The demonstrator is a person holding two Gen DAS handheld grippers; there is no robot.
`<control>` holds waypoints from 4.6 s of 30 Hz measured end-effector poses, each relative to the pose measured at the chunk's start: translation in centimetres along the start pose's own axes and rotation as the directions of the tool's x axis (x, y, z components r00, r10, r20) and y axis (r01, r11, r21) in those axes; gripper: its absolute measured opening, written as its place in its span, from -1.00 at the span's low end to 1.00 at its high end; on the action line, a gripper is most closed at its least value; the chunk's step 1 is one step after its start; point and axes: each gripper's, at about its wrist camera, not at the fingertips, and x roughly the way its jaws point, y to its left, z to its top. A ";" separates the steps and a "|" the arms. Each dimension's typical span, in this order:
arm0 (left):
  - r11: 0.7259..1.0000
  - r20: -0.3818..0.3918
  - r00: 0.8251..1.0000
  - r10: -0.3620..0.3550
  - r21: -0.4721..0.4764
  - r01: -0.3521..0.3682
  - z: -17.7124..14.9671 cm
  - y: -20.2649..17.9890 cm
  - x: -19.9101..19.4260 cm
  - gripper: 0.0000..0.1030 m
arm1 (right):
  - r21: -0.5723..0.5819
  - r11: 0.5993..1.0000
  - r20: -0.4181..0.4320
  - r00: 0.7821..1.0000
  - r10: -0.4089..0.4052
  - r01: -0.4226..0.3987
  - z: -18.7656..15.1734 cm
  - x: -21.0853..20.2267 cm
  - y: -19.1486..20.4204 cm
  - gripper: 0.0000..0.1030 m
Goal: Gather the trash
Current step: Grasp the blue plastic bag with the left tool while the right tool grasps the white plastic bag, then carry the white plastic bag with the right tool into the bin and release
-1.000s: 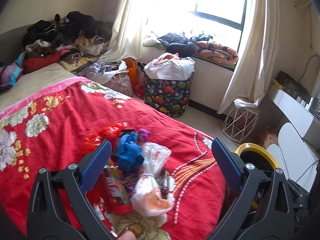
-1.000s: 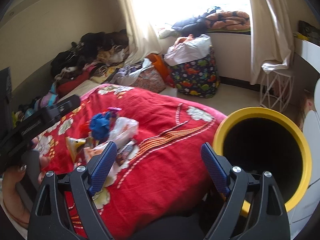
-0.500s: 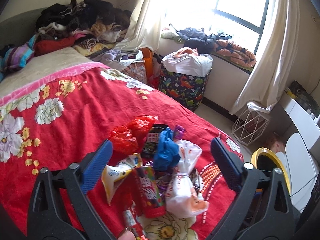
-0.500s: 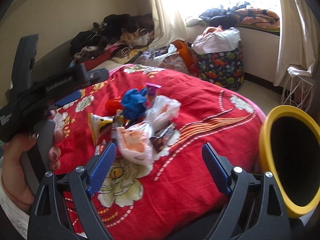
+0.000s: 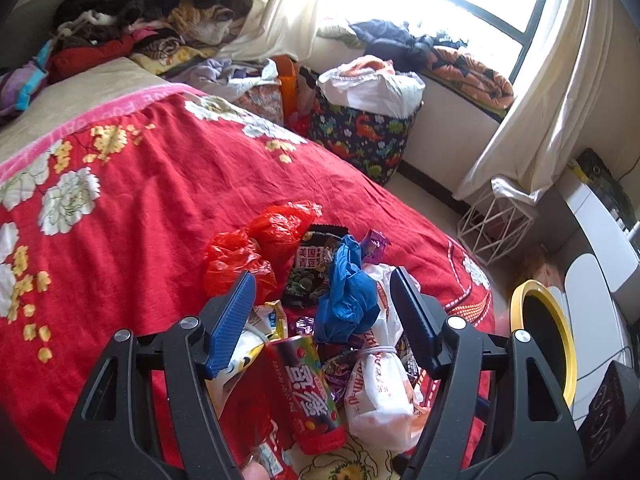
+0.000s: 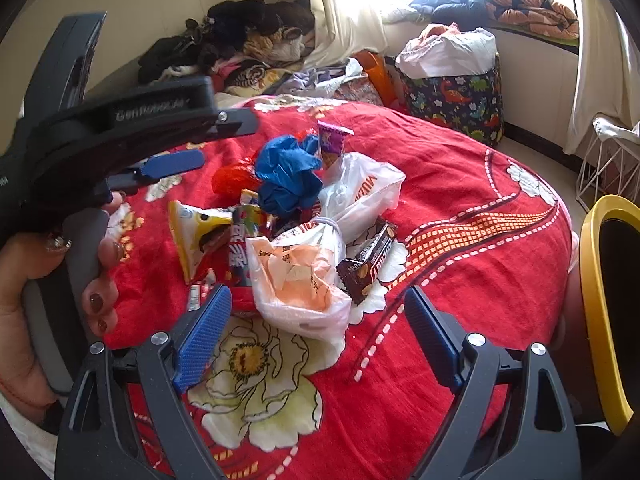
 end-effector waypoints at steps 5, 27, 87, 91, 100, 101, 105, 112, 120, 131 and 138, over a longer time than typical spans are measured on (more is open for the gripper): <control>1.000 -0.051 0.998 -0.031 0.003 0.031 0.3 -0.1 1.9 0.06 | 0.038 0.999 -0.027 1.000 -0.005 0.006 -0.1 1.7 -0.5 0.65; 0.992 -0.051 0.991 -0.123 -0.044 0.121 -1.5 -1.1 2.1 -0.87 | 0.079 0.987 0.014 0.990 0.142 -0.142 -0.8 -1.3 -1.9 -0.31; 0.969 0.059 0.974 -0.218 0.130 0.209 -3.6 -10.9 -6.5 -0.88 | 0.074 0.997 0.268 0.963 0.012 -0.033 -0.9 -13.3 -9.1 -0.55; 0.965 0.058 0.971 -0.232 0.141 0.222 -3.8 -11.9 -6.5 -0.88 | 0.111 0.994 0.275 0.961 -0.019 -0.012 -1.0 -13.8 -10.6 -0.55; 0.954 0.046 0.966 -0.256 0.174 0.245 -4.3 -14.0 -6.4 -0.88 | 0.162 0.986 0.292 0.953 -0.075 0.028 -1.5 -14.8 -12.6 -0.55; 0.952 0.042 0.964 -0.261 0.174 0.250 -4.4 -14.2 -6.3 -0.88 | 0.167 0.985 0.296 0.952 -0.082 0.033 -1.6 -15.0 -12.8 -0.55; 0.946 0.032 0.962 -0.273 0.193 0.262 -4.7 -15.2 -5.9 -0.88 | 0.184 0.982 0.305 0.947 -0.105 0.049 -1.9 -15.5 -13.7 -0.55; 0.929 0.015 0.955 -0.298 0.233 0.286 -5.3 -17.5 -5.6 -0.88 | 0.241 0.968 0.306 0.941 -0.142 0.068 -2.6 -16.3 -15.8 -0.55; 0.917 -0.008 0.949 -0.316 0.256 0.307 -5.9 -19.1 -5.1 -0.88 | 0.281 0.956 0.301 0.937 -0.176 0.089 -2.7 -16.6 -17.1 -0.55; 0.896 -0.035 0.940 -0.340 0.292 0.335 -6.9 -21.3 -4.6 -0.88 | 0.329 0.937 0.294 0.930 -0.222 0.120 -3.0 -17.1 -19.1 -0.55; 0.885 -0.054 0.934 -0.354 0.304 0.353 -7.3 -22.4 -3.8 -0.88 | 0.361 0.920 0.276 0.925 -0.260 0.150 -3.3 -17.1 -19.8 -0.55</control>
